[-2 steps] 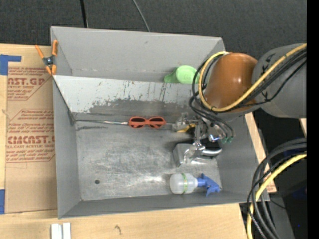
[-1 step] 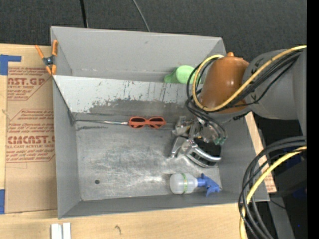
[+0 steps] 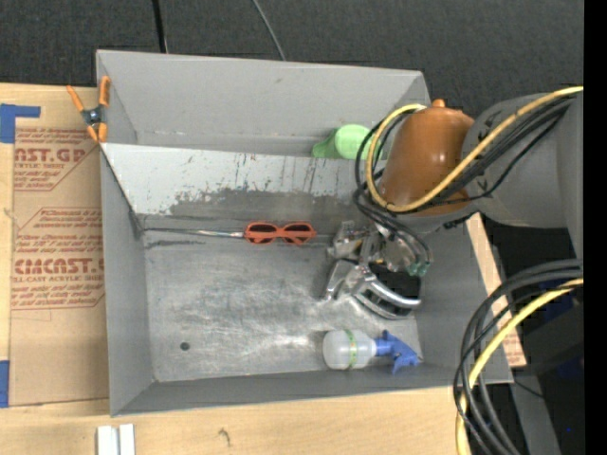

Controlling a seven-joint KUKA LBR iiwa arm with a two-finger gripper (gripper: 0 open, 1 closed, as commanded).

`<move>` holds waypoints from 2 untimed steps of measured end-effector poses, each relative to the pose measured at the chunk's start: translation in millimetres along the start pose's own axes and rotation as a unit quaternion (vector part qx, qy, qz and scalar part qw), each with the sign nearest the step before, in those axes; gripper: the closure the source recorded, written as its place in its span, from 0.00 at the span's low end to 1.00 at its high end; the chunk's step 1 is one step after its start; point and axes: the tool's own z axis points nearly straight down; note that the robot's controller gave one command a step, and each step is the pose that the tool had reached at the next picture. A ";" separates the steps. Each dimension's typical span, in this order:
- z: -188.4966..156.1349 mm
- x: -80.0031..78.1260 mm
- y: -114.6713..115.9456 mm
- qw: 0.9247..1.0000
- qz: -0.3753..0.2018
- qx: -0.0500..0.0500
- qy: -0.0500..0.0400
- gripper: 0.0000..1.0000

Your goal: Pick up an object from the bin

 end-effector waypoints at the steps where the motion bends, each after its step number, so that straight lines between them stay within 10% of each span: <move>1: -25.2 2.5 4.2 1.000 0.001 0.002 0.000 1.00; 2: -39.8 -1.3 -5.9 1.000 0.008 0.001 -0.001 1.00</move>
Offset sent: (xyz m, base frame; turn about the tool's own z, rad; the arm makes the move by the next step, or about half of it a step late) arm 0.0046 -0.0132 0.0417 0.0235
